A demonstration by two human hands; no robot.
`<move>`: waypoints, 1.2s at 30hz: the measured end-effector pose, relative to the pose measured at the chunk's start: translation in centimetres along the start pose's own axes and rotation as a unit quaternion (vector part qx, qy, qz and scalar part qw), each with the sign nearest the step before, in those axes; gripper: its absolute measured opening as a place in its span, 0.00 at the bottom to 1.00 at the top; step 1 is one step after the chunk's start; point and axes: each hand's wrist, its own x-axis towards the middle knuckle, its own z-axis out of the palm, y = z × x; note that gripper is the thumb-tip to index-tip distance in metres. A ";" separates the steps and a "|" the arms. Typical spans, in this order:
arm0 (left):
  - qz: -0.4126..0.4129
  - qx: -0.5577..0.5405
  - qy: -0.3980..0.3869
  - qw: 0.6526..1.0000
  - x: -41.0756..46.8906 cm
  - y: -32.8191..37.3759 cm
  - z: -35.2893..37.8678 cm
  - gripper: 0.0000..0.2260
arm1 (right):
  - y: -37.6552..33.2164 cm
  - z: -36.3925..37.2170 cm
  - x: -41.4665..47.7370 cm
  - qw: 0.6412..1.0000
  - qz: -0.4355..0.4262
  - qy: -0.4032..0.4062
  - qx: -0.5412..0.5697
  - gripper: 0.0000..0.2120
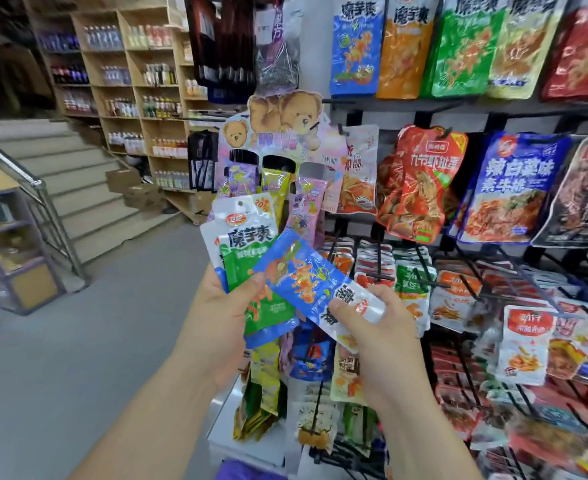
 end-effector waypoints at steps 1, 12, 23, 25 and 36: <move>0.001 0.010 0.001 1.000 0.7 0.2 -0.6 0.08 | -0.1 0.2 0.4 1.000 -0.018 0.008 -0.024 0.11; 0.044 0.030 -0.164 0.985 8.7 4.9 -5.0 0.14 | -4.6 8.4 4.2 0.978 -0.162 0.129 -0.020 0.13; 0.111 -0.016 -0.252 0.961 11.9 10.6 2.0 0.14 | -19.4 8.6 8.1 0.925 -0.321 0.153 -0.132 0.11; 0.109 -0.028 -0.242 0.964 12.1 10.7 4.2 0.12 | -21.9 8.6 9.8 0.908 -0.337 0.156 -0.192 0.22; 0.059 -0.181 -0.249 0.950 12.8 10.0 10.5 0.19 | -30.5 10.8 16.4 0.843 -0.389 0.119 -0.351 0.17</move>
